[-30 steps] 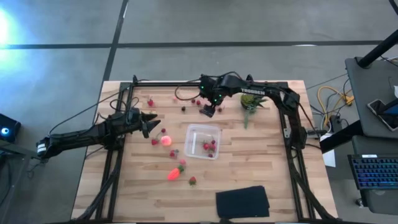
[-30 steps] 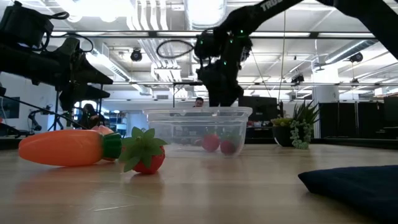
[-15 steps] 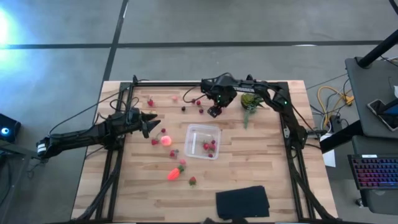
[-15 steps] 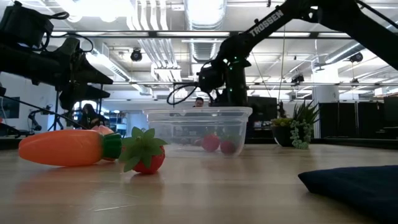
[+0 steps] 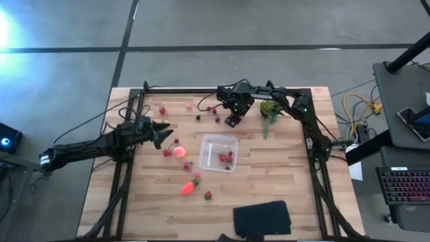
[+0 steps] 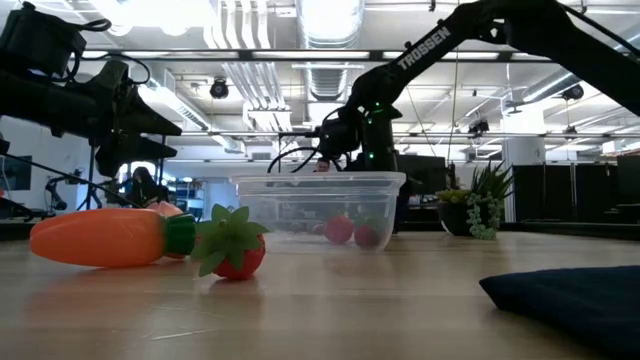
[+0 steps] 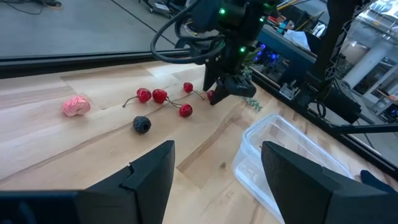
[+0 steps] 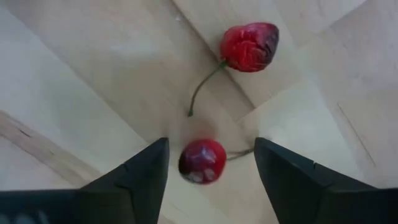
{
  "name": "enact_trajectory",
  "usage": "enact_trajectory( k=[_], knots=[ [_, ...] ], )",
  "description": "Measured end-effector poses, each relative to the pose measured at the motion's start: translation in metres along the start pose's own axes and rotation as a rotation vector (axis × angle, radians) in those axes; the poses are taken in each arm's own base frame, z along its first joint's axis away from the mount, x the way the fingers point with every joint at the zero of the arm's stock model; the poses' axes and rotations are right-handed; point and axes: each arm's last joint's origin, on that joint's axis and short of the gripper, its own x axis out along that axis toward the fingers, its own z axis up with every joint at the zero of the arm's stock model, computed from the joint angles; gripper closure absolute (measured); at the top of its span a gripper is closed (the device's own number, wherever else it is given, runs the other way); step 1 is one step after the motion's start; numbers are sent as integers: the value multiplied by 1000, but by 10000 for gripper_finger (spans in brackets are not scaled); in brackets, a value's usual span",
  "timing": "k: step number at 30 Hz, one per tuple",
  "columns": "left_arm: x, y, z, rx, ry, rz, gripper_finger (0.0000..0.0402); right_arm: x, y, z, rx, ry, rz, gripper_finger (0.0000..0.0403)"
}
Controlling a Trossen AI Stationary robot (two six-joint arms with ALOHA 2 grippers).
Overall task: Pick and placing Produce into tupperware
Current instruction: Put the red cherry into the transparent bin
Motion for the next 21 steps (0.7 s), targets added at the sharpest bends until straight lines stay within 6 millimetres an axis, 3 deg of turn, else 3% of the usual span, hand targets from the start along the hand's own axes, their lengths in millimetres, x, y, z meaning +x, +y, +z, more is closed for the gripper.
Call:
enact_trajectory(
  k=[13, 21],
  knots=[
    [0, 0, 0, 0, 1, 0, 175, 1, 0, 2, -22, -18, 0, 188],
    [0, 0, 0, 0, 1, 1, 175, 0, 0, -1, -39, 6, 1, 246]
  ],
)
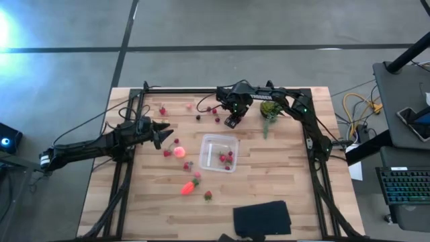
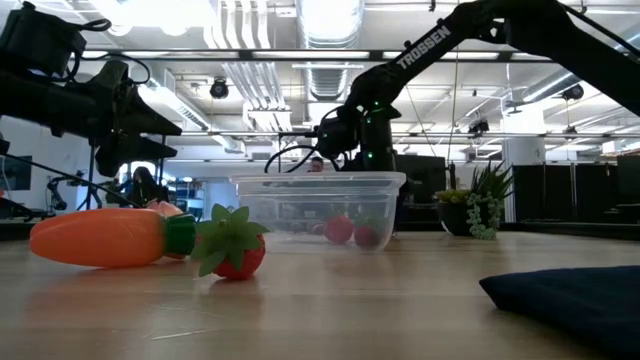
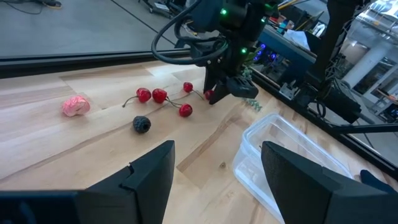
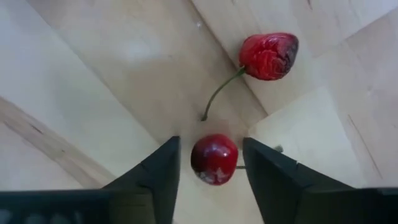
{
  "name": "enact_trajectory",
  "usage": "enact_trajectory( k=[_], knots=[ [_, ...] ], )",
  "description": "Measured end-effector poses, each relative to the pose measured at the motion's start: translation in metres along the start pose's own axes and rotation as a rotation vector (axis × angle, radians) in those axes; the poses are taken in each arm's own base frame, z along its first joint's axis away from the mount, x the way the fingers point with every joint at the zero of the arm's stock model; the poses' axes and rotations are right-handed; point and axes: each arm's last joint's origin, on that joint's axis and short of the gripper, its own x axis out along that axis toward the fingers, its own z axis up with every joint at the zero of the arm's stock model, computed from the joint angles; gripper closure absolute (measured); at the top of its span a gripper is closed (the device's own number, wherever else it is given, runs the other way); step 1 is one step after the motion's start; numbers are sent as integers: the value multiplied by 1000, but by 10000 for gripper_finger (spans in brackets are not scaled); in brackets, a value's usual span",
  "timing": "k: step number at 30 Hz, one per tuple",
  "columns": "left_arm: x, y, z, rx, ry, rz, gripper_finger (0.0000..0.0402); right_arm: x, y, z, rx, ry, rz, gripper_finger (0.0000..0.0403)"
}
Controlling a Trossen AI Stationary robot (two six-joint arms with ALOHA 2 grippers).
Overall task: Pick and placing Produce into tupperware
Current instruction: Put the red cherry into the transparent bin
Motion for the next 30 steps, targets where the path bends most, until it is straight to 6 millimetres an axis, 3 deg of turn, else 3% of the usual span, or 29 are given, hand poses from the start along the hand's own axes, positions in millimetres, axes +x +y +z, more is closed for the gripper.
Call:
enact_trajectory(
  k=[9, 20, 24, 30],
  knots=[
    [0, 0, 0, 0, 0, 0, 175, 0, -1, -5, -18, 49, -11, 311],
    [0, 0, 0, 0, 0, 0, 175, -7, 0, -7, -12, 46, 33, 318],
    [0, 0, 0, 0, 0, 0, 175, -44, 9, -18, -18, -2, 238, 321],
    [0, 0, 0, 0, -1, 0, 175, -115, 43, -50, -138, -127, 520, 314]
  ],
)
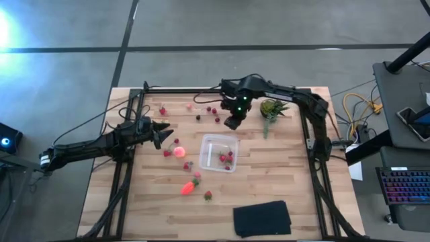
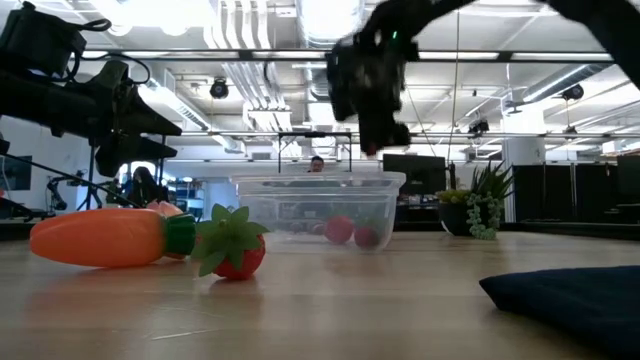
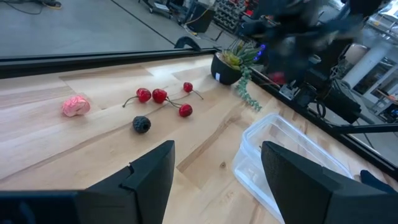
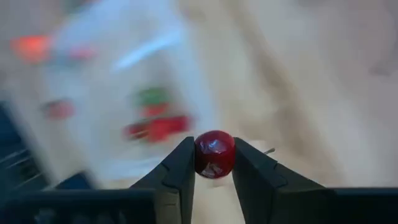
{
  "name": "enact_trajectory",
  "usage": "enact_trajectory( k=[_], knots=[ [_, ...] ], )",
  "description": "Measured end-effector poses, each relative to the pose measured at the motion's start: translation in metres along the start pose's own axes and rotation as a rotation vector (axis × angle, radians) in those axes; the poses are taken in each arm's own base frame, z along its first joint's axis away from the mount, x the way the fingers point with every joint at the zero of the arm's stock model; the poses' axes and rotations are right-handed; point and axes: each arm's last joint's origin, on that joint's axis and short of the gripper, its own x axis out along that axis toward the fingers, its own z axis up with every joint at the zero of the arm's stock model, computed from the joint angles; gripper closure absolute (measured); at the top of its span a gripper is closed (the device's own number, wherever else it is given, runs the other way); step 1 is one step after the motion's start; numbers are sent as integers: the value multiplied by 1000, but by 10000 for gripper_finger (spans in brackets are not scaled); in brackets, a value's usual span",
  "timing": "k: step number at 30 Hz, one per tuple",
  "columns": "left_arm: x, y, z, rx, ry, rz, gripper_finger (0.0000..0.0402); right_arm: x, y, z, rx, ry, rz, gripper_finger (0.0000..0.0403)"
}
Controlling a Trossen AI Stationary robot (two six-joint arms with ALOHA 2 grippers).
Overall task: Pick and placing Produce into tupperware
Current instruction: Put the red cherry into the transparent bin
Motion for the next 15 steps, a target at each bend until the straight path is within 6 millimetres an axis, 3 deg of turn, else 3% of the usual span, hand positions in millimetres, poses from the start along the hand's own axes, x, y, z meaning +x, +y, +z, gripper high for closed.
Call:
enact_trajectory(
  k=[3, 8, 11, 15],
  knots=[
    [0, 0, 0, 0, 1, 0, 175, -6, 34, -10, -140, -16, 102, 305],
    [0, 0, 0, 0, 0, 0, 175, 18, 74, -16, -287, 5, 134, 302],
    [0, 0, 0, 0, 1, 1, 175, 38, 85, -12, -329, -7, 72, 291],
    [0, 0, 0, 0, -1, 0, 175, 58, 84, -8, -325, 17, -17, 240]
  ],
)
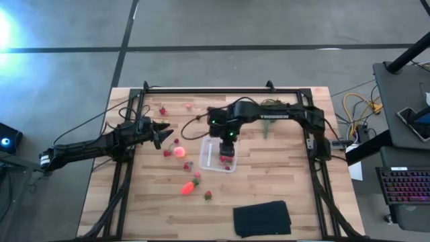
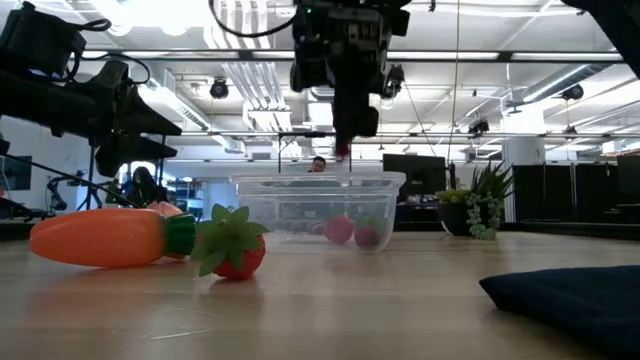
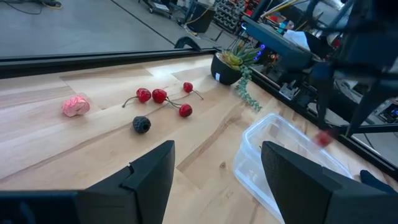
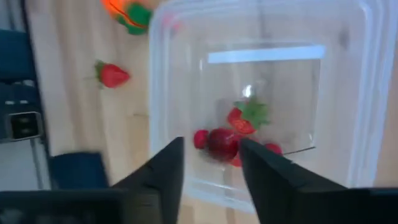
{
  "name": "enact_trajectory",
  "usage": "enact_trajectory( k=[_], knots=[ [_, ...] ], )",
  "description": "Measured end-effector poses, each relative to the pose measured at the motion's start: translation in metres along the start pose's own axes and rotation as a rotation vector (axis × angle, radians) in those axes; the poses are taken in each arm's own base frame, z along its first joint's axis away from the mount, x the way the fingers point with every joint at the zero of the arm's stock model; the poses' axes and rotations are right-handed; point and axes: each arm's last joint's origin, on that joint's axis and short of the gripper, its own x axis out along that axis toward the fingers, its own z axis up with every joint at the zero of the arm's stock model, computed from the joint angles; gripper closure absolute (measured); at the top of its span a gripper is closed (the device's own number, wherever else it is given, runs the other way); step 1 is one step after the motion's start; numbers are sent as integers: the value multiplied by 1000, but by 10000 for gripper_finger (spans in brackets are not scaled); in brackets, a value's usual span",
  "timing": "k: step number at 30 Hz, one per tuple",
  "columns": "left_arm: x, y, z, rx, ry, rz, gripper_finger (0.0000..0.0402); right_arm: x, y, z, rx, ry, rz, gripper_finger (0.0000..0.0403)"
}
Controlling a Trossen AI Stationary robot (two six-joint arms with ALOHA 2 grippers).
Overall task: Pick and placing Produce into tupperware
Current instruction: Put the red cherry into the transparent bin
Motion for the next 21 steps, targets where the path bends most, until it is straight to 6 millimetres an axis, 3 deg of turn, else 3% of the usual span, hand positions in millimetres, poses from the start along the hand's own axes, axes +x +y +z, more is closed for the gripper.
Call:
enact_trajectory(
  k=[3, 6, 9, 14, 21],
  knots=[
    [0, 0, 0, 0, 0, 0, 175, 2, -4, 1, 30, 0, -76, 188],
    [0, 0, 0, 0, 3, 1, 175, -10, -14, -3, 102, -14, -320, 143],
    [0, 0, 0, 0, 1, 0, 175, -31, -43, -5, 317, -65, -387, 121],
    [0, 0, 0, 0, 0, 0, 175, -45, -112, -10, 552, -107, -442, 123],
    [0, 0, 0, 0, 1, 0, 175, -26, -163, -13, 660, -41, -456, 157]
  ],
)
